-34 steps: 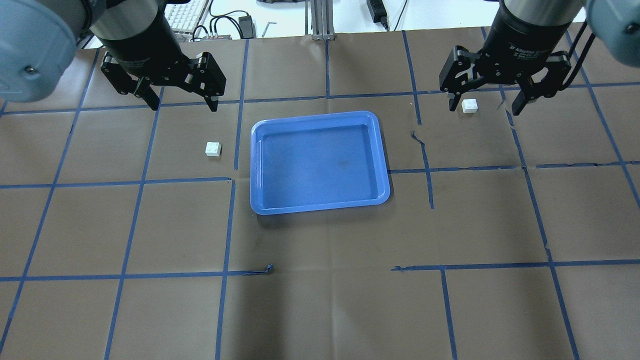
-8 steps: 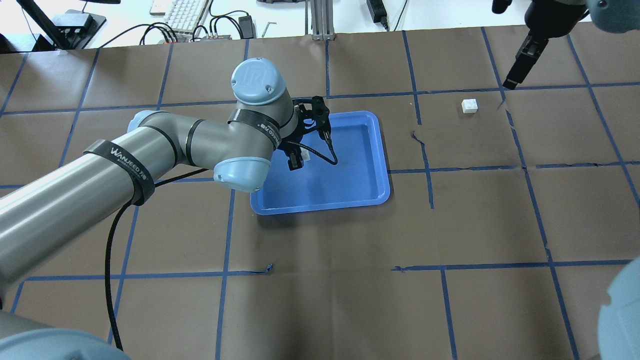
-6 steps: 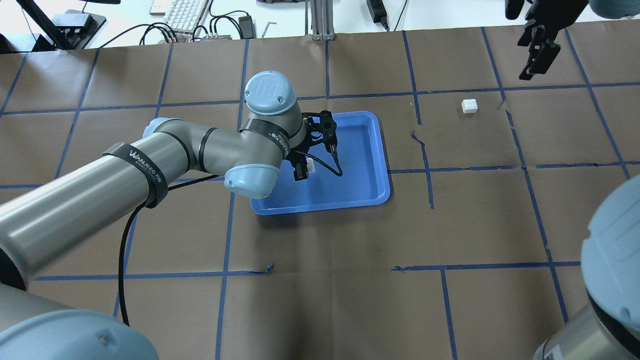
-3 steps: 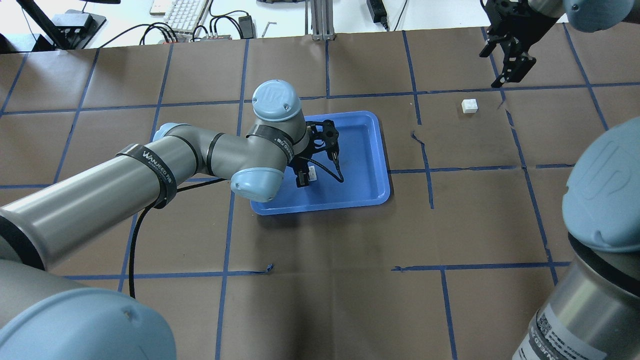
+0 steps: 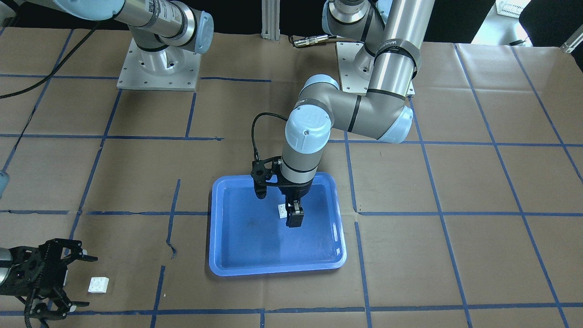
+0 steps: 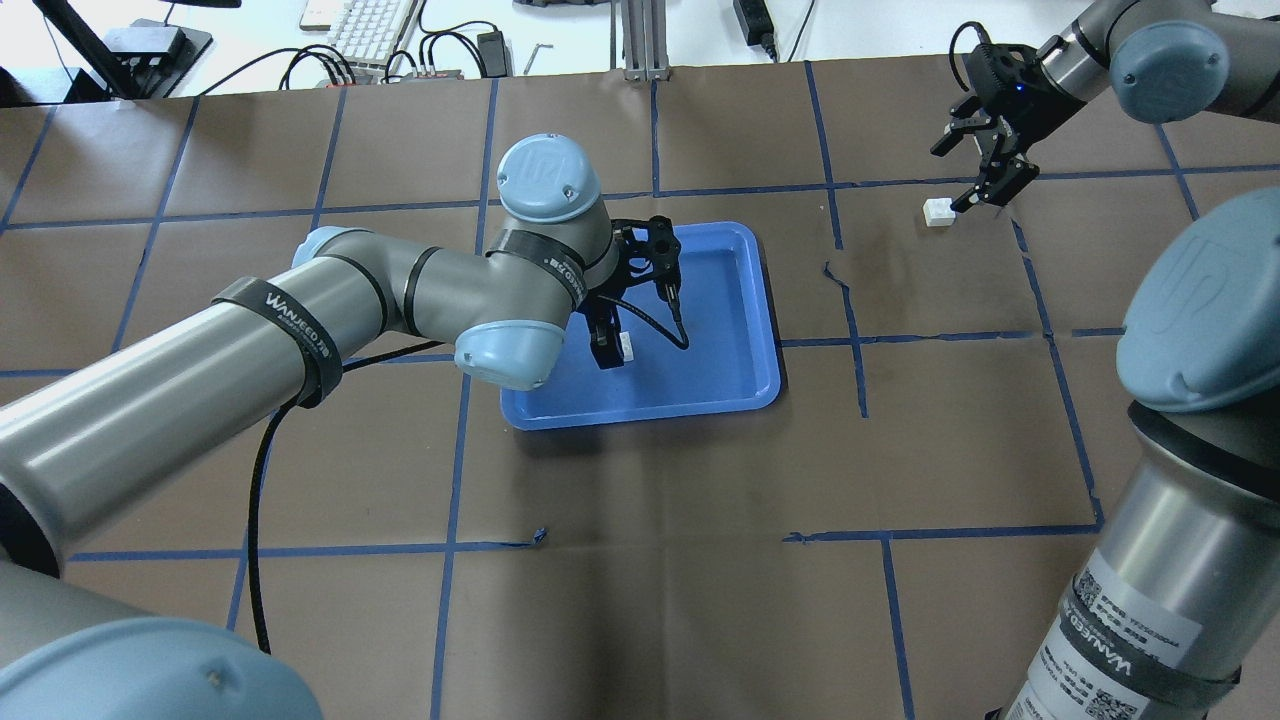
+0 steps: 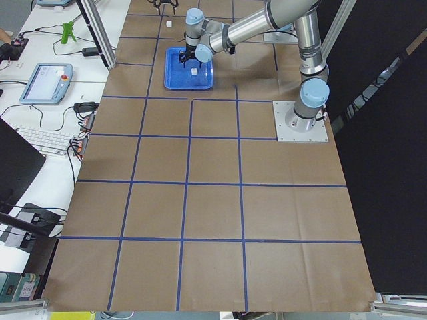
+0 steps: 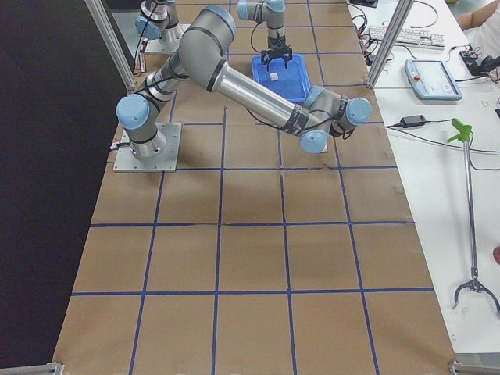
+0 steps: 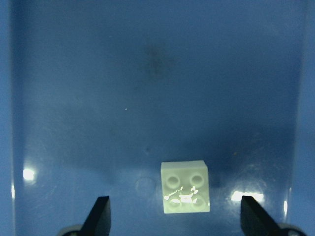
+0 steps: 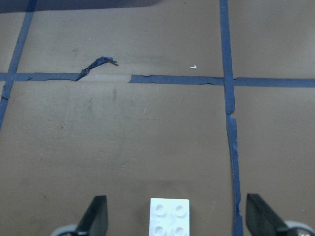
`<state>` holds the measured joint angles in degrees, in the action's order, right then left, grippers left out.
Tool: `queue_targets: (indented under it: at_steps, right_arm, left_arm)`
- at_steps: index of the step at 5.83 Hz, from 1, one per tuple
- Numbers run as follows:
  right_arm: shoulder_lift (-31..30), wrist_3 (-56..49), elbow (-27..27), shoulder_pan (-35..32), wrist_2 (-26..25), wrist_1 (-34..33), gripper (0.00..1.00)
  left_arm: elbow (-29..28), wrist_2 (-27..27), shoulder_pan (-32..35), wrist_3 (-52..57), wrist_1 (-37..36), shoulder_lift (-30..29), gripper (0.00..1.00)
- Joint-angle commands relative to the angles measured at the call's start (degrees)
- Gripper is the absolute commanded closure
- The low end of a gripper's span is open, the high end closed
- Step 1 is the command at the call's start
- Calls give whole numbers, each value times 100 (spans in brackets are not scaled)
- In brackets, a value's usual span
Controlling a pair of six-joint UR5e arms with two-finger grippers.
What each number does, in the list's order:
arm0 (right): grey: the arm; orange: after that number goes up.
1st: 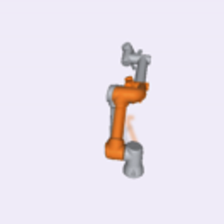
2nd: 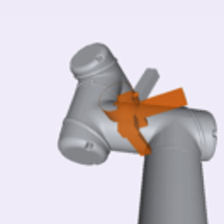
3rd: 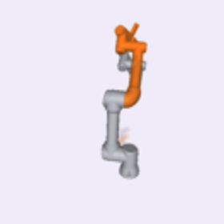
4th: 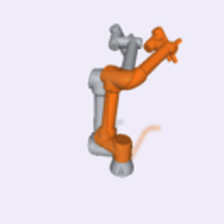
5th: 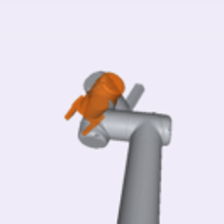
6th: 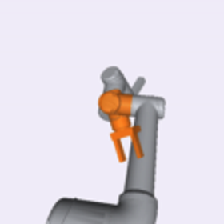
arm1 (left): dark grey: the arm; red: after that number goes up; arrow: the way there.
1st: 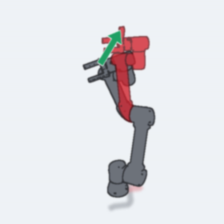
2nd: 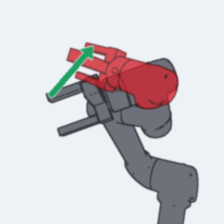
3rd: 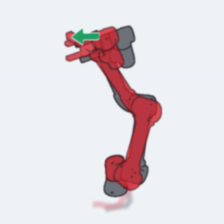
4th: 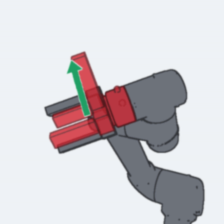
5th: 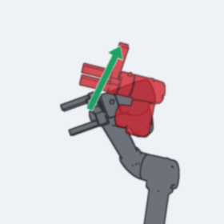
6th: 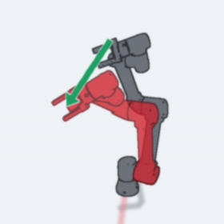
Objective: Assemble white blocks and place on blue tray
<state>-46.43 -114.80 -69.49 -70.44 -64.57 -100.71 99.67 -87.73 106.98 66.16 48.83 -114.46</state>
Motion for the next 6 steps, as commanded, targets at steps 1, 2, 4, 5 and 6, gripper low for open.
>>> queue_targets:
  at_steps: [1,2,4,5,6]
  right_arm:
    - [231,-16,-12,74,112,-141,0]
    - [327,-16,-20,161,94,-142,0]
    - [337,1,-117,162,85,-133,0]
    - [328,27,-152,162,102,-133,11]
    - [328,19,-126,162,94,-142,38]
  left_arm:
    - [-829,71,-46,-129,2047,859,5]
    - [-1209,-6,-55,-626,3305,1394,4]
    - [-1100,-156,-692,-1688,4089,2187,1]
    - [-1012,-148,-1018,-2503,4369,2391,1]
    - [-967,-139,-1126,-3460,4511,2663,1]
